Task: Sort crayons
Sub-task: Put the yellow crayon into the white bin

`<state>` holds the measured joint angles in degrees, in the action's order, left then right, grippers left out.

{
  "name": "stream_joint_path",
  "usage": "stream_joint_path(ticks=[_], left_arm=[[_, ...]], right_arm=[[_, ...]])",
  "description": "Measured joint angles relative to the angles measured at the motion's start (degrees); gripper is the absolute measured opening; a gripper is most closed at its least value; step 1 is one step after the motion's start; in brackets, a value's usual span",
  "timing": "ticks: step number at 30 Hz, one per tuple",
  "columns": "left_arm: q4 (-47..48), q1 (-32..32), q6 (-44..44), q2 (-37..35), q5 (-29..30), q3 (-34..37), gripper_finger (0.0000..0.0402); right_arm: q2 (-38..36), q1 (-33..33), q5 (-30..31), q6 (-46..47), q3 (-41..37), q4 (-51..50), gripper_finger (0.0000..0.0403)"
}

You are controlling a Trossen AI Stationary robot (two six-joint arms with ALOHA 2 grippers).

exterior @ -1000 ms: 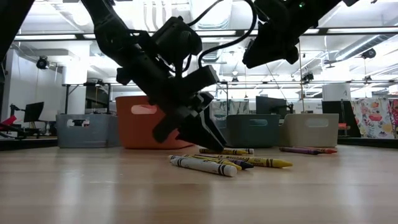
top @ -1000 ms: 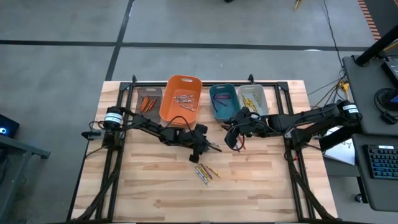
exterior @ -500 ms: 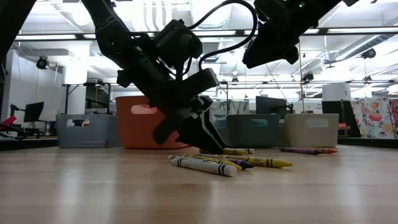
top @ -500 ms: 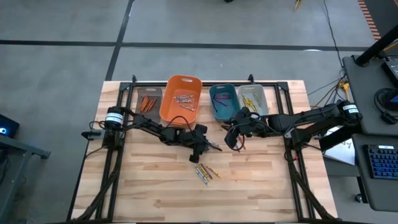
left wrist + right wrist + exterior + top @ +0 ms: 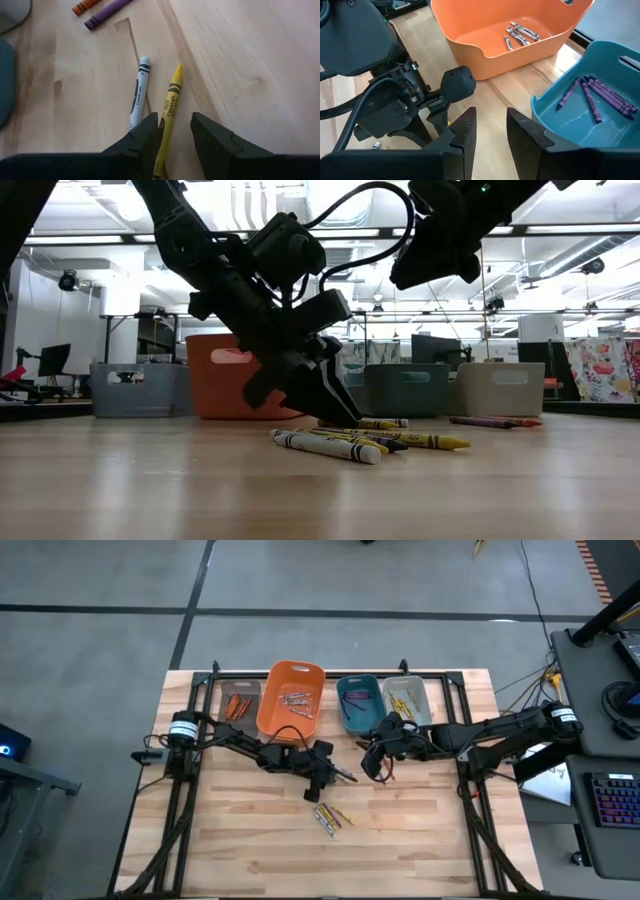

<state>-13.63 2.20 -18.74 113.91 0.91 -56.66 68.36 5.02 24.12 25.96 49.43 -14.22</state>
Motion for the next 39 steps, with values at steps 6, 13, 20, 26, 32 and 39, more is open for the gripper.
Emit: stream_joint_path(ticks=[6,13,20,26,32,39], left_arm=[[0.96,0.04,0.02,-0.04,-0.38,-0.05,0.0087],[1.30,0.11,0.01,-0.07,-0.43,-0.05,0.0048],[1.57,0.11,-0.15,-0.07,-0.57,-0.03,0.0005],[1.53,0.02,-0.68,-0.52,-2.15,0.08,0.0002],[0.39,0.10,-2.67,-2.43,-4.48,0.34,0.0001],[0.06,-0.37,-3.76,-9.57,-4.86,1.35,0.0000]], right_arm=[[0.00,0.00,-0.02,0.00,0.00,0.02,0.0099],[0.00,0.00,-0.01,0.00,0.00,0.03,0.0091],[0.00,-0.02,-0.02,0.00,0.00,0.04,0.0089],[0.00,-0.02,-0.02,-1.46,0.00,0.05,0.0086],[0.00,0.94,-0.18,-7.07,-2.23,7.17,0.0091],[0.00,3.40,-0.63,-15.91,-7.20,17.16,0.0082]])
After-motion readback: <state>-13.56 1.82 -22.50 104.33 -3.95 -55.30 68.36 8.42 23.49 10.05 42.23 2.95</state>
